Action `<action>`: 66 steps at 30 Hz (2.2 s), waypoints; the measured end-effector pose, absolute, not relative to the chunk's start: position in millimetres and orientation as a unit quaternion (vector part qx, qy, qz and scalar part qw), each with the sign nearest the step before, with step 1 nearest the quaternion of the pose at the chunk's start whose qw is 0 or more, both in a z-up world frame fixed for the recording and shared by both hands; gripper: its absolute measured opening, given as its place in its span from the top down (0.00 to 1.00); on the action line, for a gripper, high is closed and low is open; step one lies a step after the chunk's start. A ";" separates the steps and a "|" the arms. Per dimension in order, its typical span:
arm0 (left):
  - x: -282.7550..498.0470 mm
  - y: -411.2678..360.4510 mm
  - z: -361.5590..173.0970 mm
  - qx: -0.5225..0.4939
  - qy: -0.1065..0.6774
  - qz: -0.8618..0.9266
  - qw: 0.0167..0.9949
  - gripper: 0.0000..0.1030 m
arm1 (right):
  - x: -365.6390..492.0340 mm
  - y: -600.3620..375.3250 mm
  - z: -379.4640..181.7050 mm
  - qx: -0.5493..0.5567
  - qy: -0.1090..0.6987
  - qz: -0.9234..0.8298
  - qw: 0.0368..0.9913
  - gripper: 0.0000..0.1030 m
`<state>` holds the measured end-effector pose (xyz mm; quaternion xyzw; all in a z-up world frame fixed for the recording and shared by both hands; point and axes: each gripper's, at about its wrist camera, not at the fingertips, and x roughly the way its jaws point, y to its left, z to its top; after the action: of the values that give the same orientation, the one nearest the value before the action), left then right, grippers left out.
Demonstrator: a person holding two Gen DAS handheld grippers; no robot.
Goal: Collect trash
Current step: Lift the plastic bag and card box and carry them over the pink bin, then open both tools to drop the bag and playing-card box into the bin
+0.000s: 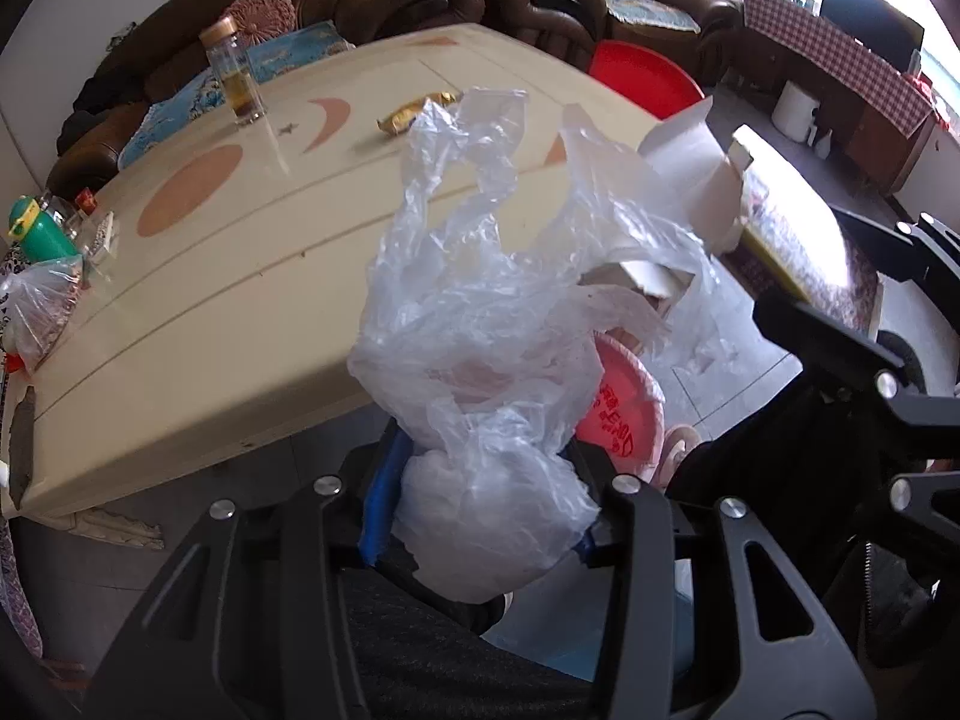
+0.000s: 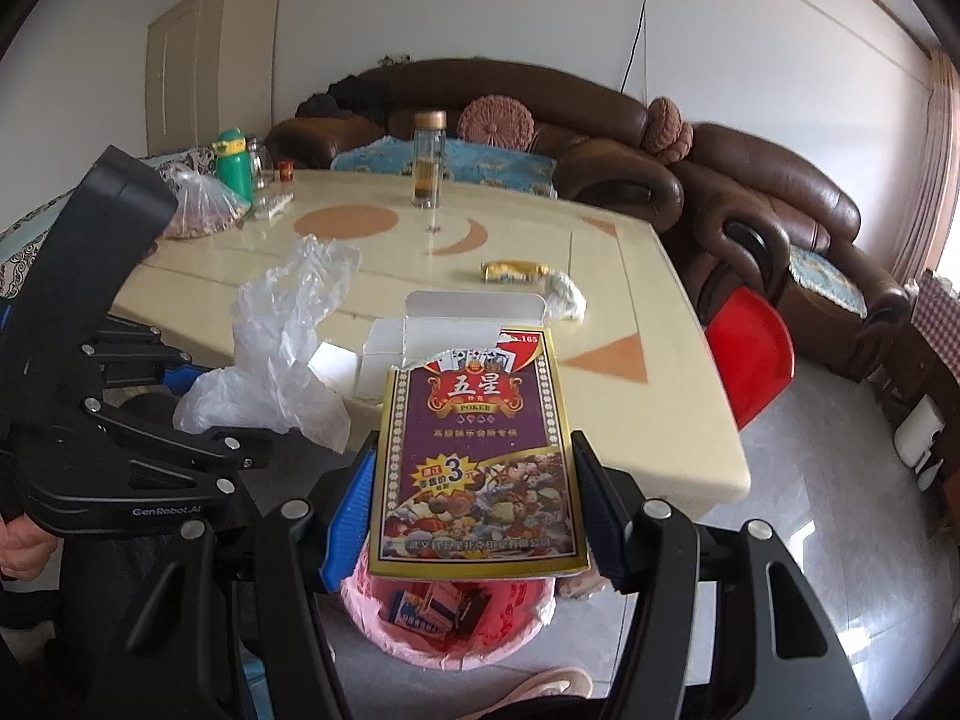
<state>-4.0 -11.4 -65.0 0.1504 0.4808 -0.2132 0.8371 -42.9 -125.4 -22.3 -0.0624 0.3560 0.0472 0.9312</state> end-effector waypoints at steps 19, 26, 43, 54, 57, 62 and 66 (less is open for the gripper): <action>-0.1 -33.7 -162.4 0.162 0.573 -0.240 0.767 0.57 | -26.9 -145.8 -113.9 -0.038 0.469 0.047 0.881 0.43; 11.4 -40.9 -196.0 0.155 0.608 -0.243 0.739 0.57 | -11.2 -154.5 -144.9 -0.021 0.502 0.049 0.863 0.43; 51.0 -45.2 -287.9 0.117 0.707 -0.216 0.663 0.57 | 47.7 -167.0 -239.6 -0.016 0.589 0.070 0.805 0.43; 67.8 -48.2 -324.0 0.093 0.740 -0.208 0.633 0.55 | 70.2 -173.0 -286.3 -0.008 0.632 0.088 0.770 0.43; 69.9 -49.3 -326.8 0.093 0.742 -0.200 0.633 0.46 | 72.1 -173.2 -290.3 -0.002 0.630 0.092 0.771 0.42; 72.5 -44.6 -323.7 0.103 0.741 -0.189 0.636 0.31 | 74.1 -174.3 -292.8 -0.010 0.625 0.095 0.775 0.24; 76.2 -40.3 -317.6 0.086 0.742 -0.189 0.637 0.31 | 74.5 -176.9 -296.0 -0.011 0.631 0.092 0.770 0.24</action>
<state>76.2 -40.3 -317.6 0.0861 0.7421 -0.1895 0.6372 74.5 -176.9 -296.0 -0.0108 0.6312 0.0920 0.7701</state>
